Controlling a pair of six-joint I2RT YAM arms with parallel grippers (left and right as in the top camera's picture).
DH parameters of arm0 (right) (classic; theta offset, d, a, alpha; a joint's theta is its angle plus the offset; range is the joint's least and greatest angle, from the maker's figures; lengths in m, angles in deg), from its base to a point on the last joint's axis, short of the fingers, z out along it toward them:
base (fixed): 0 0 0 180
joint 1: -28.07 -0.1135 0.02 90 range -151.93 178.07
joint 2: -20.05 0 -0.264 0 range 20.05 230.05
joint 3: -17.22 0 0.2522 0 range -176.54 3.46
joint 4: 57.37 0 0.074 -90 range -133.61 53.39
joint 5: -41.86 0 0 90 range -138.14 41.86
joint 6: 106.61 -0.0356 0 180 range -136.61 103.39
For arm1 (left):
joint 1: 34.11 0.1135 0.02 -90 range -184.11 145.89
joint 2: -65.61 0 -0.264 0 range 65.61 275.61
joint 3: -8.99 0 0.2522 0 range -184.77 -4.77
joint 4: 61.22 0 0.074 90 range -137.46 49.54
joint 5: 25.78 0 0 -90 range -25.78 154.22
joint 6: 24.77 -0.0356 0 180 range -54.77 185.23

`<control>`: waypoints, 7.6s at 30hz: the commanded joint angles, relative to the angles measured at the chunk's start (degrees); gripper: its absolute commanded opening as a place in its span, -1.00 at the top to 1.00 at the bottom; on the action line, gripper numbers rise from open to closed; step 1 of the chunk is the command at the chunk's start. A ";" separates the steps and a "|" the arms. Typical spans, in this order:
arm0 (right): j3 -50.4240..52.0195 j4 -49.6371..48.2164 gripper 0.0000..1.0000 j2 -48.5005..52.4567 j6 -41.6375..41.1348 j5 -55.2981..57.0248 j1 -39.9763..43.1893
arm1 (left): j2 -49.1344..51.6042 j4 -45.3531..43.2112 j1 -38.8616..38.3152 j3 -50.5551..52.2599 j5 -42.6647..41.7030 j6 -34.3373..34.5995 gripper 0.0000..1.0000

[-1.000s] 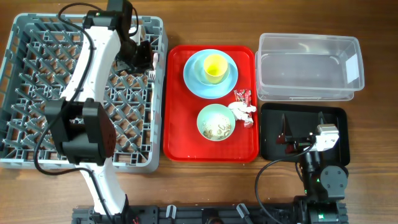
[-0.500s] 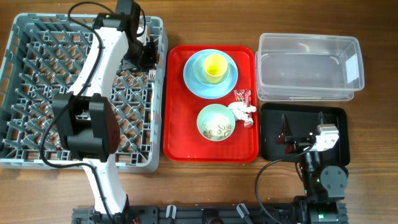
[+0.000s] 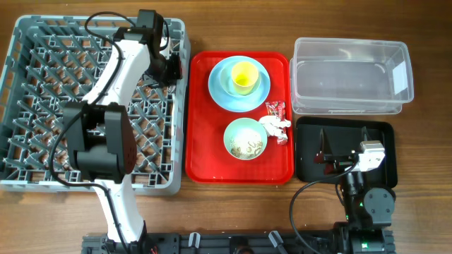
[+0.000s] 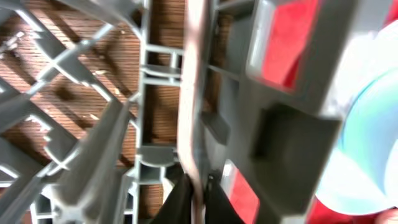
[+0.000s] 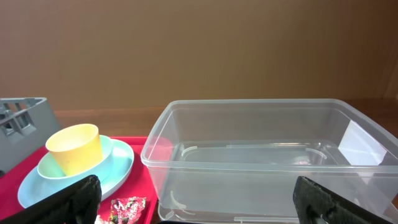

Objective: Sort waste into correct bins and load items into the dishwasher rack

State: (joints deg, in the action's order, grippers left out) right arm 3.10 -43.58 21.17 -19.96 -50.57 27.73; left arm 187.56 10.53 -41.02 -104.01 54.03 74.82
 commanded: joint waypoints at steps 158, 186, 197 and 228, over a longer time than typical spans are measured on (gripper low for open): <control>-57.90 42.53 -0.99 34.60 -18.95 -13.11 -0.24 | -43.19 -5.84 9.81 18.34 16.48 15.52 -1.00; -74.93 47.93 0.27 105.31 -22.03 -1.05 -44.72 | -43.19 -5.84 9.81 18.34 16.48 15.54 -1.00; -74.95 45.92 0.91 110.97 -22.34 -2.56 -44.81 | -43.19 -5.84 9.81 18.34 16.48 15.52 -1.00; -81.35 58.80 0.91 97.09 -23.87 2.01 -44.44 | -43.19 -5.84 9.81 18.34 16.48 15.54 -1.00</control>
State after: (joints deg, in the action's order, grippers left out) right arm -76.22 12.81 124.36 -42.58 -50.59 -16.94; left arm 144.76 4.85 -31.45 -85.50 70.53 89.61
